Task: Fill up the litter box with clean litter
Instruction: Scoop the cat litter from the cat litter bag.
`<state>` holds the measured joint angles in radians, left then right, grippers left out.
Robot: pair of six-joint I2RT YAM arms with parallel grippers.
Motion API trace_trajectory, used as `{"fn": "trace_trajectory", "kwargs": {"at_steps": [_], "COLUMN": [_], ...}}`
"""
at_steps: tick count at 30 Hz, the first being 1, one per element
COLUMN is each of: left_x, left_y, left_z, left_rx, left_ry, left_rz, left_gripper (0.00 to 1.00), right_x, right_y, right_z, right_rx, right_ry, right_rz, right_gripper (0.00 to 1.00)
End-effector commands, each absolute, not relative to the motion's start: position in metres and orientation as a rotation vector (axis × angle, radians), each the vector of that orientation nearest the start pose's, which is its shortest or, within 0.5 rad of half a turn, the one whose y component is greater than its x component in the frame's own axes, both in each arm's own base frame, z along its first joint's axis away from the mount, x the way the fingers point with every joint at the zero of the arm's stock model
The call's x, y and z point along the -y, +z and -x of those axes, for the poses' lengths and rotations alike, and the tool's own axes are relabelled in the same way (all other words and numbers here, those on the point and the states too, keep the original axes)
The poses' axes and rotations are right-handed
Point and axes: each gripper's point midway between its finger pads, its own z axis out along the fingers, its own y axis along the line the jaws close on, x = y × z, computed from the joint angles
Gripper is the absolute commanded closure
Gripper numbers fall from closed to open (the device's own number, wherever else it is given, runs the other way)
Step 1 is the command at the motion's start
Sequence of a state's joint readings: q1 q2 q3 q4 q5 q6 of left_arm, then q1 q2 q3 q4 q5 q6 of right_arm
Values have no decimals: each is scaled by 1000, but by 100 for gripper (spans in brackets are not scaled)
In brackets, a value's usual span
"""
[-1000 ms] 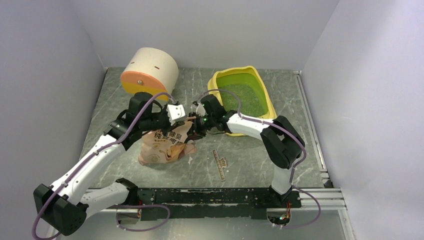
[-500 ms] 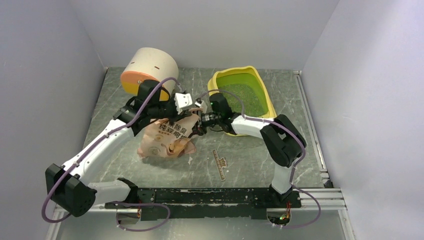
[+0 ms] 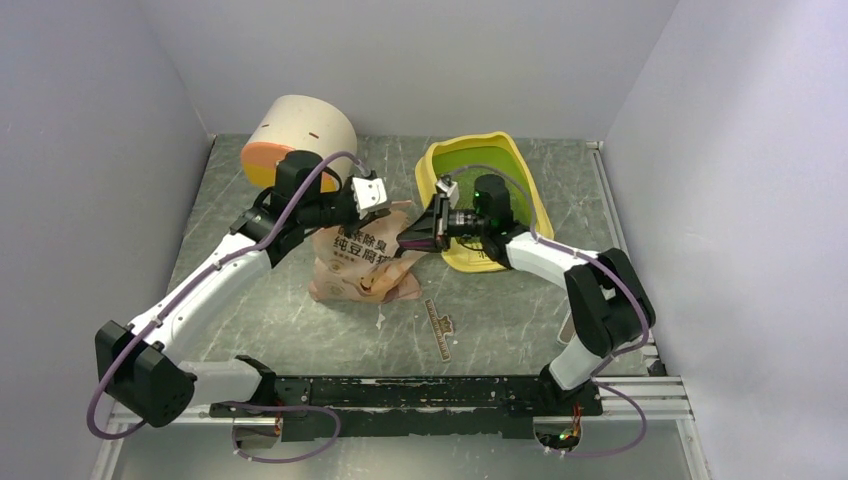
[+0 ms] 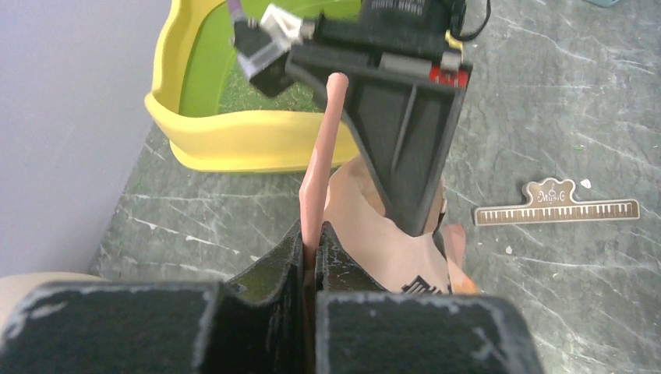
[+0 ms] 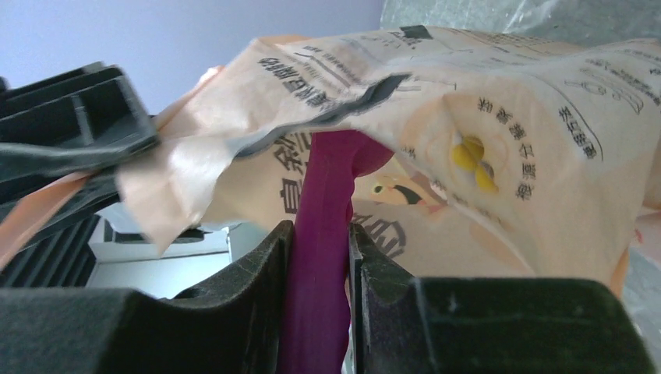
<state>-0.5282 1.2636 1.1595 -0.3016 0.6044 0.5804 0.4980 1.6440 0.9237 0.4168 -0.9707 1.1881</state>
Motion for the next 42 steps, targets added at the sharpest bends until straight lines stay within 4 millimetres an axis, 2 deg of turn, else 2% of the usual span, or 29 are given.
{"fn": "trace_trajectory", "kwargs": {"at_steps": [1, 6, 13, 15, 19, 21, 24, 28, 32, 35, 38, 40, 42], "left_x": [267, 258, 252, 252, 255, 254, 254, 257, 254, 252, 251, 252, 252], "left_y": [308, 296, 283, 285, 295, 297, 301, 302, 302, 305, 302, 301, 301], "left_z": [-292, -280, -275, -274, -272, -274, -275, -271, -274, -274, -272, -271, -270], "left_rx": [-1269, -1285, -1338, -1333, -1300, -1299, -1298, -1295, -1319, -1323, -1333, -1333, -1337], "left_ry": [-517, -511, -515, -525, -553, -543, -549, -584, -576, -580, -592, -597, -601], "left_rz": [-1276, -1286, -1285, -1259, -1218, -1197, -1181, -1166, -1131, -1099, -1084, -1087, -1095], "left_gripper": [95, 95, 95, 95, 95, 95, 95, 95, 95, 95, 95, 95, 95], "right_x": [-310, -289, -262, -263, -273, -260, -242, -264, -249, -257, -250, -263, -260], "right_y": [235, 236, 234, 228, 232, 231, 216, 229, 220, 224, 220, 221, 224], "right_z": [-261, -268, -274, -276, -277, -282, -292, -282, -286, -276, -281, -274, -270], "right_rx": [-2185, -2203, -2230, -2265, -2253, -2240, -2275, -2224, -2221, -2202, -2180, -2185, -2182], "right_ry": [2026, 2006, 2001, 1972, 2049, 2052, 1962, 2051, 2016, 2074, 2061, 2086, 2099], "right_rz": [88, 17, -69, -67, -75, -101, -207, -118, -173, -130, -193, -130, -82], "right_gripper": [100, 100, 100, 100, 100, 100, 100, 100, 100, 100, 100, 100, 100]}}
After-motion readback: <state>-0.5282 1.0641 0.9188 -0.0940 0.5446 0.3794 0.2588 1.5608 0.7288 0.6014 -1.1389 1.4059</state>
